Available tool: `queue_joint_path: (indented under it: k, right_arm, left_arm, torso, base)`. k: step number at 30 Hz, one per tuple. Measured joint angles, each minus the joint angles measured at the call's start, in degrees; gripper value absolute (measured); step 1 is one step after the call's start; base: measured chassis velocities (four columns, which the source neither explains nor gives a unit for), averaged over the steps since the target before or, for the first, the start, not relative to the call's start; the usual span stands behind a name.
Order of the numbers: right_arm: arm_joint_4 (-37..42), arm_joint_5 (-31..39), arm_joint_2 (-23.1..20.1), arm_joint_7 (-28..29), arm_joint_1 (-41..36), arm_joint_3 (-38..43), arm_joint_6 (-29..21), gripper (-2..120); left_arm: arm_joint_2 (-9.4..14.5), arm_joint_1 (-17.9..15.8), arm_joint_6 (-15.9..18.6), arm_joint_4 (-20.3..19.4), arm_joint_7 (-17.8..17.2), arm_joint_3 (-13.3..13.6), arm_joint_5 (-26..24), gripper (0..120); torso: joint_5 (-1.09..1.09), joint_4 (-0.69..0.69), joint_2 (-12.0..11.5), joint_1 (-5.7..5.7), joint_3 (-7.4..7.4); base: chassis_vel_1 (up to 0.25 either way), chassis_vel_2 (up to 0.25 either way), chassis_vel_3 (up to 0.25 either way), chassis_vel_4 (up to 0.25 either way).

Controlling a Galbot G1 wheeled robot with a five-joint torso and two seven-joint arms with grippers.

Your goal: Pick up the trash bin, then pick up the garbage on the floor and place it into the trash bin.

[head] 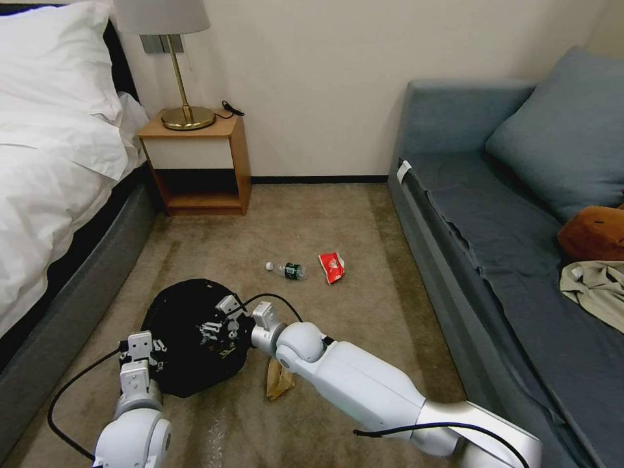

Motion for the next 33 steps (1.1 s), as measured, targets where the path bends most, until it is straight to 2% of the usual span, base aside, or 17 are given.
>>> queue_joint_path:
  k: [2, 3, 4, 5, 7, 8, 10, 15, 20, 24, 33]
  right_arm:
    - [1.58, 0.0, -0.97, 0.58, 0.0, 0.84, -0.81, 82]
    - [1.58, 0.0, -0.97, 0.58, 0.0, 0.84, -0.81, 82]
    - [3.45, 0.0, -2.34, 2.22, -0.05, 1.29, -2.81, 90]
    - [3.45, 0.0, -2.34, 2.22, -0.05, 1.29, -2.81, 90]
    - [6.47, -0.42, -4.98, 6.34, -0.45, 2.0, -8.11, 98]
    - [6.47, -0.42, -4.98, 6.34, -0.45, 2.0, -8.11, 98]
    - [7.32, -1.81, -6.98, 8.99, -1.58, 2.83, -11.84, 100]
    - [6.98, -2.12, -9.17, 12.23, -5.03, 4.47, -16.45, 100]
    - [5.55, -1.15, -10.32, 12.25, -6.17, 4.26, -17.32, 98]
    - [2.72, 2.77, -10.68, 10.97, -7.37, 2.71, -17.54, 100]
    - [-4.35, 7.11, -9.4, 9.36, -7.73, -0.55, -17.56, 100]
  left_arm:
    - [0.49, -0.19, 0.05, 0.08, -0.06, -1.1, -0.59, 2]
    - [0.49, -0.19, 0.05, 0.08, -0.06, -1.1, -0.59, 2]
    - [0.92, -0.36, 0.1, 0.16, -0.12, -2.32, -1.16, 2]
    - [0.92, -0.36, 0.1, 0.16, -0.12, -2.32, -1.16, 2]
    - [1.33, -0.46, 0.14, 0.24, -0.15, -4.1, -1.96, 2]
    - [1.33, -0.46, 0.14, 0.24, -0.15, -4.1, -1.96, 2]
    - [1.56, -0.7, 0.19, 0.47, -0.23, -5.49, -2.79, 2]
    - [1.77, -0.9, 1.23, -0.14, -1.1, -6.88, -3.92, 2]
    - [0.86, -0.37, 1.98, -1.79, -1.48, -6.82, -3.95, 2]
    - [-0.12, 0.07, 1.93, -2.75, -1.57, -6.75, -3.07, 2]
    - [-1.71, -0.26, 1.01, -4.62, -2.16, -6.19, -3.59, 2]
  torso:
    - [0.0, 0.0, 0.0, 0.0, 0.0]
    - [0.0, 0.0, 0.0, 0.0, 0.0]
    - [0.0, 0.0, 0.0, 0.0, 0.0]
    - [0.0, 0.0, 0.0, 0.0, 0.0]
    - [0.0, 0.0, 0.0, 0.0, 0.0]
    - [0.0, 0.0, 0.0, 0.0, 0.0]
    - [0.0, 0.0, 0.0, 0.0, 0.0]
    - [0.01, 0.0, 0.0, 0.0, 0.0]
    - [0.01, -0.01, 0.0, 0.0, 0.0]
    - [0.01, 0.01, 0.0, 0.0, 0.0]
    - [0.0, 0.0, 0.0, 0.0, 0.0]
  base:
    - [0.0, 0.0, 0.0, 0.0]
    - [0.0, 0.0, 0.0, 0.0]
    - [0.0, 0.0, 0.0, 0.0]
    - [0.0, 0.0, 0.0, 0.0]
    - [0.0, 0.0, 0.0, 0.0]
    - [0.0, 0.0, 0.0, 0.0]
    - [0.0, 0.0, 0.0, 0.0]
    - [0.0, 0.0, 0.0, 0.0]
    - [0.0, 0.0, 0.0, 0.0]
    - [0.0, 0.0, 0.0, 0.0]
    - [0.0, 0.0, 0.0, 0.0]
